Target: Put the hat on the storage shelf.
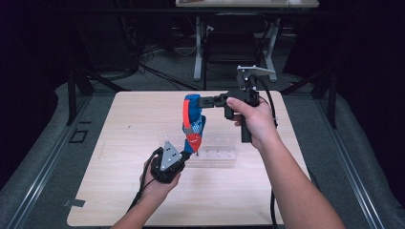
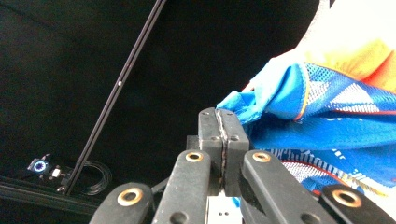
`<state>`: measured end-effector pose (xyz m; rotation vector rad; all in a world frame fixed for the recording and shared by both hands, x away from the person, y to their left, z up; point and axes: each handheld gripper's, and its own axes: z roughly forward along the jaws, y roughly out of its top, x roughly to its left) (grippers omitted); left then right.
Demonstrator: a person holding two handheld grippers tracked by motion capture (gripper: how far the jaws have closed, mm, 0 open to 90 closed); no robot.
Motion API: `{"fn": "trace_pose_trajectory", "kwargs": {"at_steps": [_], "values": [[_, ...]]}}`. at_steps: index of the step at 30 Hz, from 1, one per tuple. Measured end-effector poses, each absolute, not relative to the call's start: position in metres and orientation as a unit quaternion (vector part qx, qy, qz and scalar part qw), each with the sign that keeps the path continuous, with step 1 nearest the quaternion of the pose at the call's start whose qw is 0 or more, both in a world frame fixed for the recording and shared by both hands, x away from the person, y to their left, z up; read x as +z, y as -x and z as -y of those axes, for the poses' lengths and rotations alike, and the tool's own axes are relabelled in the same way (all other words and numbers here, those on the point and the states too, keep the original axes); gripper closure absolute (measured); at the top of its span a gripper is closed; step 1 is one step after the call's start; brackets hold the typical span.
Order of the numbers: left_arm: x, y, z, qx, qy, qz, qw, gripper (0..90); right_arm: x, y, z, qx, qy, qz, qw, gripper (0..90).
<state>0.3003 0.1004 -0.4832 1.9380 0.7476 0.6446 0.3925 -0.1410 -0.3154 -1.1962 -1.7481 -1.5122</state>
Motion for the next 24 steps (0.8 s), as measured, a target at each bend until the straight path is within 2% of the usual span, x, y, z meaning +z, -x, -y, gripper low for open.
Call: {"fn": "trace_pose_trajectory", "kwargs": {"at_steps": [9,24], "values": [[-0.490,-0.308,-0.101,0.235,-0.784,-0.318,0.478,88.3,-0.330,-0.397,0.138,-0.549,0.455,0.650,0.264,90.0],[-0.504,-0.312,-0.100,0.228,-0.785,-0.329,0.473,88.3,-0.343,-0.400,0.136,-0.538,0.463,0.652,0.266,90.0]]}}
